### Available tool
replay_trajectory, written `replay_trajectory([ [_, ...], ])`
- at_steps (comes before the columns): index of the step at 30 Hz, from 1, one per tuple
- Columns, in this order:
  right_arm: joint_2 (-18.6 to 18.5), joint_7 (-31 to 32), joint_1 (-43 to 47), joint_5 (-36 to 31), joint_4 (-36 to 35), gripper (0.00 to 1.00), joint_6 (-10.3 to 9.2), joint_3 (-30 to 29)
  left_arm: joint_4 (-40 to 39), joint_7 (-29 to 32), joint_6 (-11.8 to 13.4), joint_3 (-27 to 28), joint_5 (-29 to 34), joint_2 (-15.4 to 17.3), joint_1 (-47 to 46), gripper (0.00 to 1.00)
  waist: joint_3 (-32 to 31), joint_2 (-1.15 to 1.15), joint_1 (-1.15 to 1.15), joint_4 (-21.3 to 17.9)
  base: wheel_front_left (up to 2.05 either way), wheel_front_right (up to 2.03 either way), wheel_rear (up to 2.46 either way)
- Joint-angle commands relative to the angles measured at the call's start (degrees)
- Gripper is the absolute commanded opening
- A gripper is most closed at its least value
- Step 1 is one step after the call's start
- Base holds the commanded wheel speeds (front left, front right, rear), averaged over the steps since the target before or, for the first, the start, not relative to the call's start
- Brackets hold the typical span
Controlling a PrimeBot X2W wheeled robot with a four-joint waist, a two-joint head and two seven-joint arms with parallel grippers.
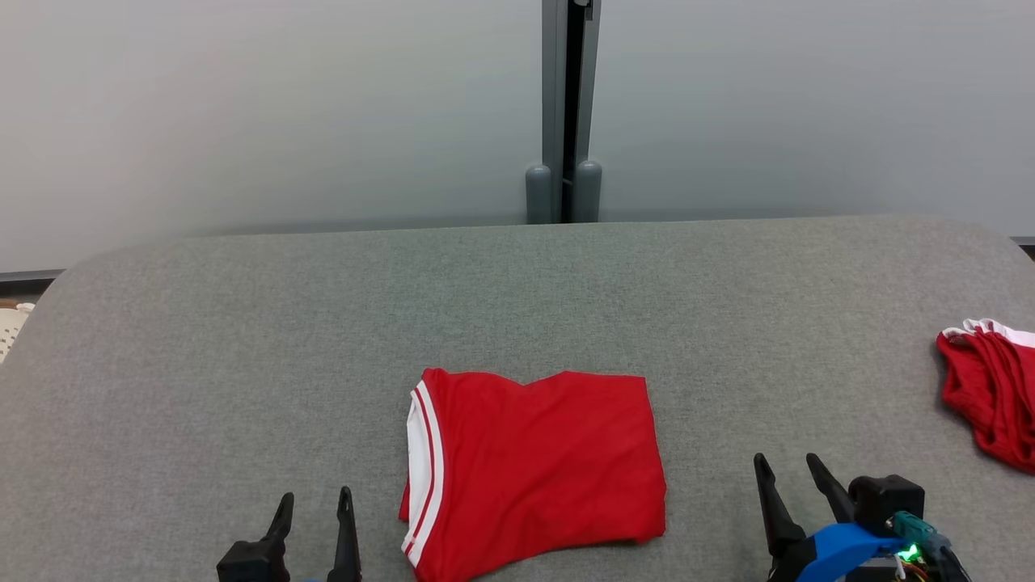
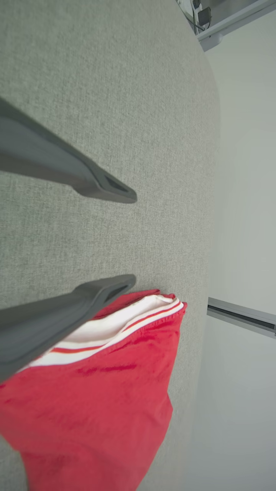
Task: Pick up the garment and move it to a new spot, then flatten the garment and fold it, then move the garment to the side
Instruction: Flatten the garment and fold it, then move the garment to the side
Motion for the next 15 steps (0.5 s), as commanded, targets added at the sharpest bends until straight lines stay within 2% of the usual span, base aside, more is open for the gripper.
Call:
replay_trajectory([
  [1,0.0,-0.2,0.3,0.0,0.1,1.0,0.0,0.4,-0.2,-0.3,0.3,-0.3,0.0,0.0,0.5,1.0,0.0,0.0,0.0,0.2,0.0,0.0,0.0],
  [7,0.0,-0.2,-3.2,1.2,3.2,1.0,0.0,5.1,-0.2,-0.3,-0.1,-1.3,0.1,0.0,-0.4,1.0,0.7,0.0,0.0,2.1,0.0,0.0,0.0],
  [15,0.0,1.1,-12.7,5.4,12.5,1.0,0.0,13.1,0.9,-0.2,-0.5,-1.8,0.4,0.0,-0.5,1.0,1.5,0.0,0.0,5.6,0.0,0.0,0.0],
])
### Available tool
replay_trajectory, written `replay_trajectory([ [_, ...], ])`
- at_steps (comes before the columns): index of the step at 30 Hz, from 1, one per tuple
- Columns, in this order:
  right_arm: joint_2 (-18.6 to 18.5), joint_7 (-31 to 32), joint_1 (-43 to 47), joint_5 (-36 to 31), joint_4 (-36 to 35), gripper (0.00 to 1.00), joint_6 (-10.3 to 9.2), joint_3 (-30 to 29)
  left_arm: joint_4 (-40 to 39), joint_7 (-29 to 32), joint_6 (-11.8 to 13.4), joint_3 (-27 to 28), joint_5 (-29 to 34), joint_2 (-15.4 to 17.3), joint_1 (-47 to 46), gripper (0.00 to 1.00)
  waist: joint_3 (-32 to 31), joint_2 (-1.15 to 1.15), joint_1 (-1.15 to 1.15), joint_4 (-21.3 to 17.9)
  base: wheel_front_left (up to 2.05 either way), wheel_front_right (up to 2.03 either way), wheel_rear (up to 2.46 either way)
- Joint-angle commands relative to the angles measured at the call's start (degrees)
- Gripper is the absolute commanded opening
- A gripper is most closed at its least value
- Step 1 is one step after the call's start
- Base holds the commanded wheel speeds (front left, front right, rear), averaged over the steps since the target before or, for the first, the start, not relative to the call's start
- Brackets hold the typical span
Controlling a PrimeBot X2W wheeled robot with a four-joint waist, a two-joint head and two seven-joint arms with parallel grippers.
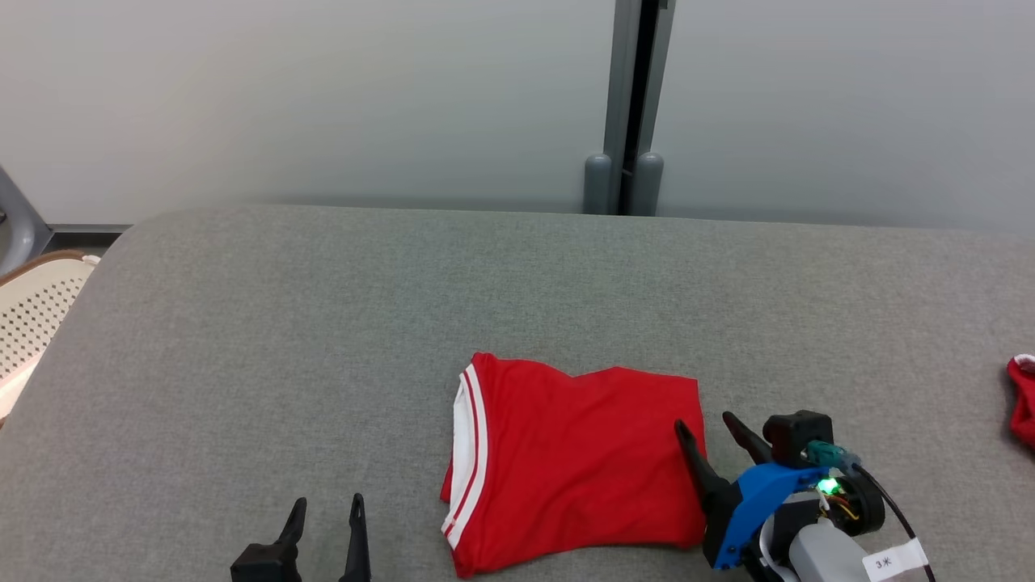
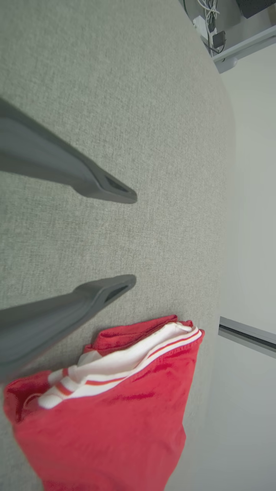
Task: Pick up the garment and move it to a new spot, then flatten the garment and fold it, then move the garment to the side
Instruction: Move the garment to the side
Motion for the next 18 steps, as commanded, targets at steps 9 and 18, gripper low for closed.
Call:
replay_trajectory([
  [9,0.1,11.7,-2.8,6.2,12.6,1.0,0.02,8.0,1.3,-0.3,-0.6,-0.7,0.2,0.0,-0.4,1.0,0.7,0.0,0.0,3.6,0.0,0.0,0.0],
  [18,-0.7,1.9,-5.9,6.6,16.2,0.0,-0.08,6.5,0.5,-0.3,-0.2,-0.2,-0.2,0.0,0.6,1.0,-0.1,0.0,0.0,0.0,0.0,0.0,0.0],
])
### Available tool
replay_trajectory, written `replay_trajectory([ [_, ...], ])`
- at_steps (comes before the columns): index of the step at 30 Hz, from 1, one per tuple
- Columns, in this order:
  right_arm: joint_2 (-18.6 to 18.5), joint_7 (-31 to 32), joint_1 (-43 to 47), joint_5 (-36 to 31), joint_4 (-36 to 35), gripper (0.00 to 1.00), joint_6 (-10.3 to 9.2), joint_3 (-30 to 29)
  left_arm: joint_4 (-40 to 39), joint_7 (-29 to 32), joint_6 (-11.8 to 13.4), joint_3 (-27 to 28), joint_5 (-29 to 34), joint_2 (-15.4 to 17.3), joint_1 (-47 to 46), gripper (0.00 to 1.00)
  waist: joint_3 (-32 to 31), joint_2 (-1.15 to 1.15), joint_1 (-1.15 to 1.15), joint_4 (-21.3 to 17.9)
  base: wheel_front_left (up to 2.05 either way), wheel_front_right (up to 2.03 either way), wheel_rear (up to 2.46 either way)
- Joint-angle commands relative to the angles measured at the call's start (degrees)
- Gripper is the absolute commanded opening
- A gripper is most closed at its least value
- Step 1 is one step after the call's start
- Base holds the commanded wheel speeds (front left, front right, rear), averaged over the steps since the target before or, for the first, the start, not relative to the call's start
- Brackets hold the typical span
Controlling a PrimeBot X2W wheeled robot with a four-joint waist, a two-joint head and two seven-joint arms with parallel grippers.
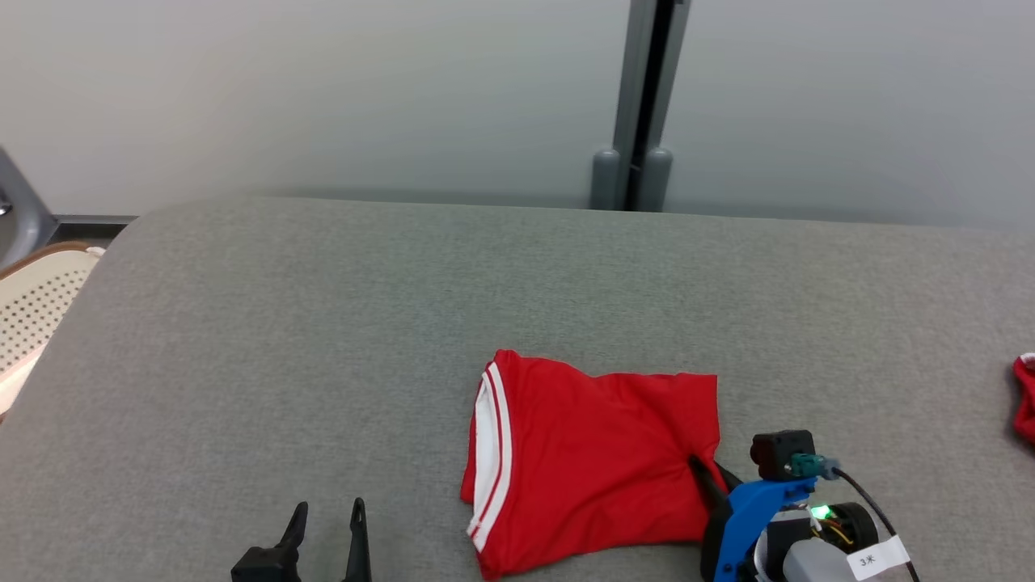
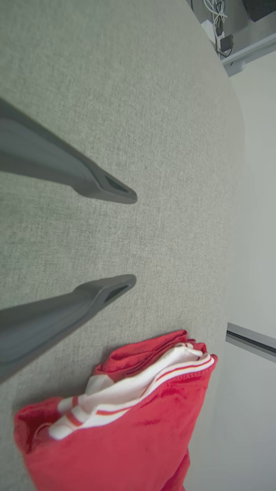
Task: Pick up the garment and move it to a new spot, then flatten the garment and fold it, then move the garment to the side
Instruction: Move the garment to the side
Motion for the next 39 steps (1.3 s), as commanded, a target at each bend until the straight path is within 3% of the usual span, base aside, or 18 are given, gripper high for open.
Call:
replay_trajectory([
  [1,-1.3,-1.4,-1.2,-0.6,1.2,0.0,-0.17,-1.4,-0.6,-0.3,0.1,0.0,-0.1,-0.1,0.3,1.0,-0.8,0.0,0.0,-2.4,0.0,0.0,0.0],
  [15,-1.2,-3.4,-0.5,-8.6,-2.9,0.0,-0.13,-10.3,-2.4,-0.3,0.3,-4.5,-2.3,-0.1,-4.2,1.0,1.1,0.0,0.0,-22.7,0.0,0.0,0.0],
  [22,-1.1,-3.4,0.3,-10.7,-4.4,0.0,-0.12,-12.4,-2.6,-0.3,-0.3,-7.1,-2.7,0.0,-6.3,1.0,2.8,0.0,0.0,-29.2,0.0,0.0,0.0],
  [28,-1.0,-3.4,-0.4,-12.1,-5.1,0.0,-0.12,-13.8,-2.4,-0.3,-1.0,-9.6,-2.7,0.0,-7.7,1.0,4.3,0.0,0.0,-32.5,0.0,0.0,0.0],
  [34,-0.9,-3.4,-3.4,-13.3,-5.4,0.0,-0.12,-15.1,-1.7,-0.3,-1.0,-10.2,-2.0,0.0,-7.8,1.0,5.7,0.0,0.0,-33.2,0.0,0.0,0.0],
  [39,-1.5,-3.4,-10.9,-15.1,-4.9,0.0,-0.12,-17.7,-1.0,-0.3,-1.5,-8.8,-0.4,0.0,-8.0,1.0,7.6,0.0,0.0,-32.2,0.0,0.0,0.0],
])
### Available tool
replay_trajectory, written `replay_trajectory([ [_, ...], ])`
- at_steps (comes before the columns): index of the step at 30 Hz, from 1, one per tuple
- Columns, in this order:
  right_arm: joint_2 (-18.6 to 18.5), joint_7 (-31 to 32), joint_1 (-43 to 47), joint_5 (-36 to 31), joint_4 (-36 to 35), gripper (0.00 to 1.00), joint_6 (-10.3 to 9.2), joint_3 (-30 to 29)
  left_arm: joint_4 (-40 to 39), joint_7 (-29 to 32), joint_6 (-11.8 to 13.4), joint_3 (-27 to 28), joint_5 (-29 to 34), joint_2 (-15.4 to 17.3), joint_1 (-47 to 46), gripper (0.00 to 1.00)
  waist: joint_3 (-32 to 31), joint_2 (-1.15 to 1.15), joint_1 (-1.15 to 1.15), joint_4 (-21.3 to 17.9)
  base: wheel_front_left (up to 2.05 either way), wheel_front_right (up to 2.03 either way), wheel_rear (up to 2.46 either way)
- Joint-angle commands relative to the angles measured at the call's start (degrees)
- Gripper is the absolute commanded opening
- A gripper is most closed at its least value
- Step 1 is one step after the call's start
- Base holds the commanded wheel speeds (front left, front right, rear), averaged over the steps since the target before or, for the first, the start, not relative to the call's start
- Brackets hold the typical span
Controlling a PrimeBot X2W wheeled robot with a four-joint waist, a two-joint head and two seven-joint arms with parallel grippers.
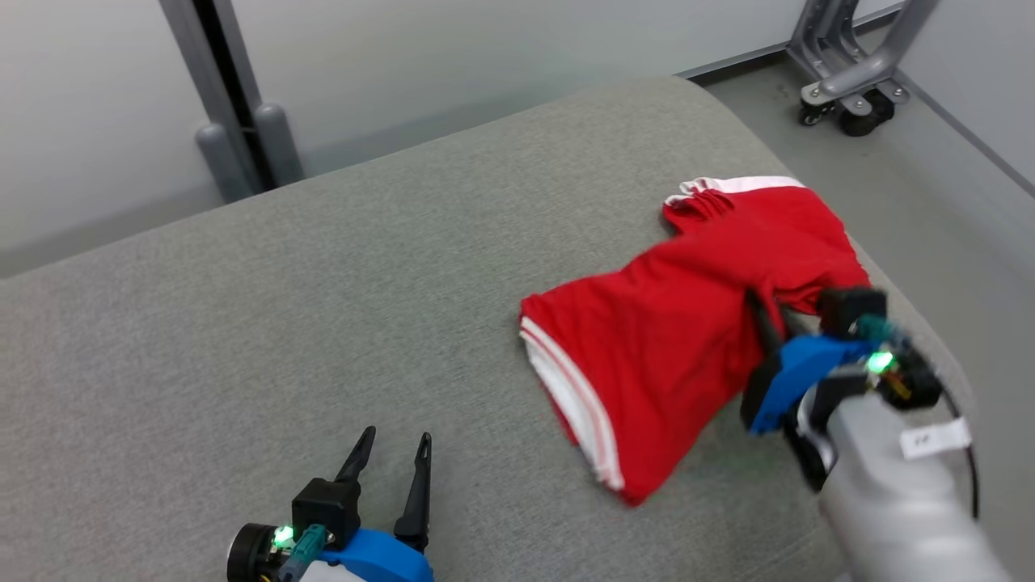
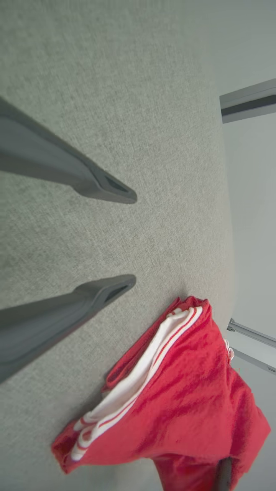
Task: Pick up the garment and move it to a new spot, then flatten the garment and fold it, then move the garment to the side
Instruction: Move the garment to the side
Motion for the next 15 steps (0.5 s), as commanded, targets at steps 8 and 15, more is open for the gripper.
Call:
replay_trajectory([
  [8,-9.6,1.3,-10.6,-11.0,2.8,0.0,-0.04,-14.1,0.9,-0.2,-1.2,2.2,3.1,0.1,-1.5,1.0,2.6,0.0,0.0,5.0,0.0,0.0,0.0],
  [15,-10.1,3.9,-8.3,-26.3,-3.4,1.0,-0.03,-32.9,0.9,-0.2,-1.7,4.8,4.4,0.1,-0.6,1.0,3.0,0.0,0.0,6.9,0.0,0.0,0.0],
])
